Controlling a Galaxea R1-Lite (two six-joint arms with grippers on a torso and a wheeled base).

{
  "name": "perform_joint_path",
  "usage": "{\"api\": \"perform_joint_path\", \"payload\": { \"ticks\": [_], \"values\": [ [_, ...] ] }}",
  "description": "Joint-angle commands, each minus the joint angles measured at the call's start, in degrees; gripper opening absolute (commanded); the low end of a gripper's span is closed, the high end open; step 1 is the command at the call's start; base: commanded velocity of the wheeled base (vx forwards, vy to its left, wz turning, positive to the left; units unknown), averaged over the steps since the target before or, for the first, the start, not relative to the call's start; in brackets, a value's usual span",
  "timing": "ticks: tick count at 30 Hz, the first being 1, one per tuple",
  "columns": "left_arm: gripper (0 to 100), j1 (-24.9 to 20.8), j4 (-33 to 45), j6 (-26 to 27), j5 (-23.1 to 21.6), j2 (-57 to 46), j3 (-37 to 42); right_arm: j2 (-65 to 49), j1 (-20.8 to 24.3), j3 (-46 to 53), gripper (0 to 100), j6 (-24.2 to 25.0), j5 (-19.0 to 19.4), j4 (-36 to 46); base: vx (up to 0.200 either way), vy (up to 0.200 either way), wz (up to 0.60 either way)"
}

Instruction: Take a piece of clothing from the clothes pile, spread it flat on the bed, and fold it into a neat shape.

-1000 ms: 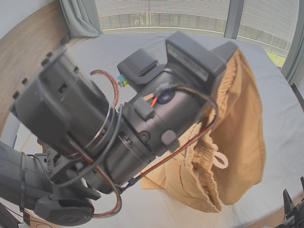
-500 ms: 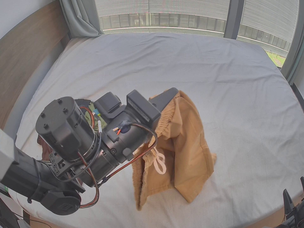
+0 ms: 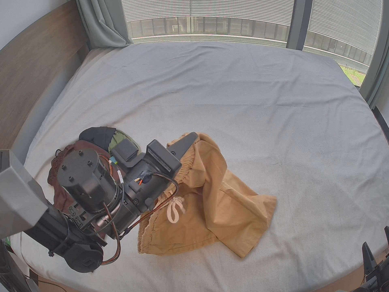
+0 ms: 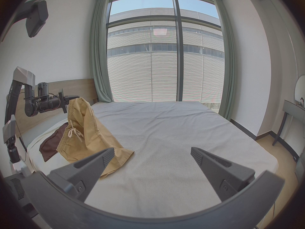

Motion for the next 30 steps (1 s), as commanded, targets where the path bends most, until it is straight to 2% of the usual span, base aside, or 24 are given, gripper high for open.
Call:
{"api": "perform_joint_path", "payload": {
  "ticks": [1,22,23,25,30],
  "values": [
    [0,2.2,0.0,0.5,0.1,0.7,0.6,-1.0,0.0,1.0,100,0.0,0.0,0.0,0.0,0.0,0.0],
    [0,11.5,-0.2,6.0,-2.8,3.2,0.3,-1.0,0.0,0.9,100,-0.1,0.0,-0.1,0.0,0.0,0.0],
    [0,14.5,-0.1,7.7,-5.2,3.3,0.3,-1.0,0.0,0.9,100,-0.2,0.0,0.0,0.0,0.0,0.0],
    [0,16.5,-0.1,9.4,-7.1,3.3,0.6,-1.0,0.0,0.9,100,-0.2,-0.1,0.0,0.0,0.0,0.0],
    [0,16.8,-0.1,11.9,-8.1,4.5,2.1,-1.0,0.0,0.9,100,-0.2,-0.1,0.0,0.0,0.0,0.0]
  ]
}}
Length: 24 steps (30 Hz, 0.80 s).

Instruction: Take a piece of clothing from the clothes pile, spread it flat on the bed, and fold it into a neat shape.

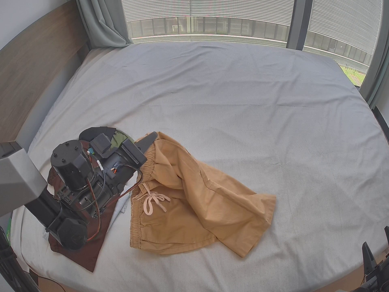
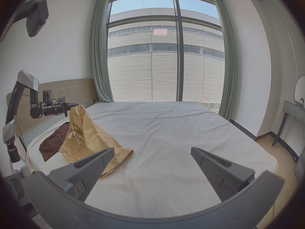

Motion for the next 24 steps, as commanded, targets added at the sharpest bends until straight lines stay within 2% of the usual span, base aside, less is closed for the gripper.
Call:
{"api": "perform_joint_path", "payload": {
  "ticks": [1,8,24],
  "values": [
    [0,1.1,-0.1,1.5,-0.4,1.7,1.3,-1.0,0.0,0.9,100,0.0,0.1,0.0,0.0,0.0,0.0],
    [0,3.2,-0.1,5.9,0.0,6.0,0.9,-1.0,0.0,0.9,100,0.0,0.0,0.0,0.0,0.0,0.0],
    [0,3.4,-0.1,6.3,0.2,6.4,0.8,-1.0,0.0,0.9,100,-0.4,0.0,-0.1,0.0,0.0,0.0]
  ]
}}
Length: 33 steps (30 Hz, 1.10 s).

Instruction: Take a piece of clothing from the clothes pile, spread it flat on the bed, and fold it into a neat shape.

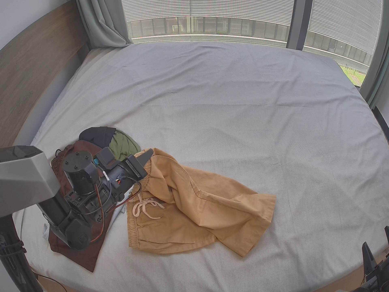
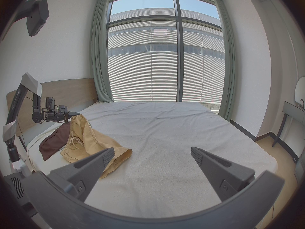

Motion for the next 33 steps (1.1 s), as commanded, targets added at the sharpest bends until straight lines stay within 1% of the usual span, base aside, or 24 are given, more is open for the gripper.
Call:
{"api": "perform_joint_path", "payload": {
  "ticks": [1,13,15,16,17,19,22,24,27,29,33],
  "values": [
    [0,0.2,0.0,0.2,0.2,0.5,-0.5,-1.0,0.0,0.9,100,-0.1,0.1,0.0,0.0,0.0,0.0],
    [0,-0.2,0.0,0.4,0.5,-0.5,-0.3,-1.0,0.0,1.0,100,-0.1,0.5,-0.5,0.0,0.0,0.0],
    [0,-0.1,0.0,0.4,0.5,-0.5,-0.6,-1.0,0.0,-1.6,100,0.3,1.0,-4.5,0.0,0.0,0.0],
    [0,-0.1,0.0,0.3,0.5,-0.6,-0.5,0.0,-0.1,-5.1,100,0.5,1.0,-7.5,0.0,0.0,0.0],
    [0,-0.1,0.0,0.3,0.4,-0.7,-0.5,3.0,-0.1,-8.2,100,0.5,0.8,-9.4,0.0,0.0,0.0],
    [0,-0.3,0.0,0.4,0.4,-0.9,-0.5,8.9,0.0,-13.2,100,0.4,1.1,-9.3,0.0,0.0,0.0],
    [0,-0.3,0.0,0.5,0.4,-0.9,-0.3,12.0,1.0,-15.0,100,0.5,1.5,-9.0,0.0,0.0,0.0],
    [0,-0.1,0.0,1.5,0.3,-0.9,-0.1,16.4,2.0,-15.3,100,0.7,1.3,-8.9,0.0,0.0,0.0],
    [0,0.3,0.0,4.5,0.1,-0.2,0.2,20.5,2.1,-16.0,100,0.9,1.4,-8.7,0.0,0.0,0.0],
    [0,0.3,0.0,5.6,0.1,-0.2,0.3,23.6,2.2,-17.1,100,1.3,1.8,-8.7,0.0,0.0,0.0],
    [0,0.4,0.0,5.7,0.0,-0.4,0.8,30.0,2.4,-18.9,100,1.5,3.9,-8.7,0.0,0.0,0.0]
  ]
}}
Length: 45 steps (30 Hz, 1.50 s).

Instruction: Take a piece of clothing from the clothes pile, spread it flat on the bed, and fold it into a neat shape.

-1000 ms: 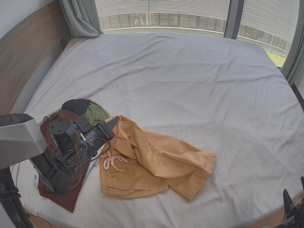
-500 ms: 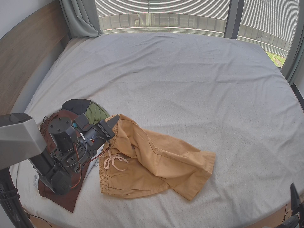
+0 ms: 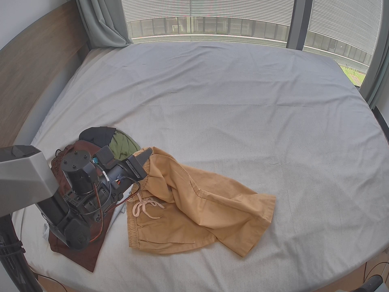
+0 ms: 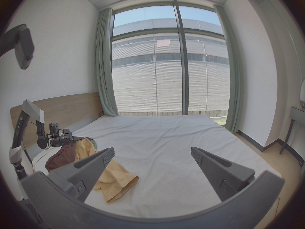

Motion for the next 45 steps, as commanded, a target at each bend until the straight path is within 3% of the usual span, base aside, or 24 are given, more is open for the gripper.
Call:
{"api": "perform_joint_path", "payload": {
  "ticks": [1,5,6,14,22,29,34,41,45],
  "values": [
    [0,0.3,-0.1,1.2,-0.2,0.0,0.8,12.6,0.6,-3.3,100,0.4,2.5,-0.1,0.0,0.0,0.0],
    [0,1.0,-0.1,1.5,-0.3,-0.2,1.2,16.6,1.1,-4.1,100,1.1,6.4,-0.2,0.0,0.0,0.0],
    [0,1.1,-0.1,2.2,-0.3,-0.2,1.4,19.7,1.2,-4.5,100,1.9,9.5,-0.2,0.0,0.0,0.0],
    [0,2.7,-0.1,2.8,-2.3,-0.6,2.7,29.0,1.6,-4.3,100,2.3,16.8,-0.8,0.0,0.0,0.0],
    [0,2.6,-0.1,2.8,-2.4,-0.8,2.7,33.8,2.0,-4.6,100,1.8,18.0,-0.9,0.0,0.0,0.0],
    [0,2.6,-0.1,2.8,-2.4,-0.7,2.7,37.8,6.2,-5.4,100,1.1,18.4,-1.6,0.0,0.0,0.0],
    [0,2.5,-0.1,2.8,-2.4,-0.9,2.7,43.3,9.8,-4.7,100,1.5,19.8,-6.0,0.0,0.0,0.0],
    [0,2.5,-0.1,2.9,-2.3,-0.7,2.8,50.9,10.3,-3.2,100,1.9,21.2,-11.7,0.0,0.0,0.0],
    [0,2.5,-0.1,2.8,-2.4,-0.9,3.4,54.0,10.2,-1.3,100,4.0,25.4,-17.2,0.0,0.0,0.0]
  ]
}}
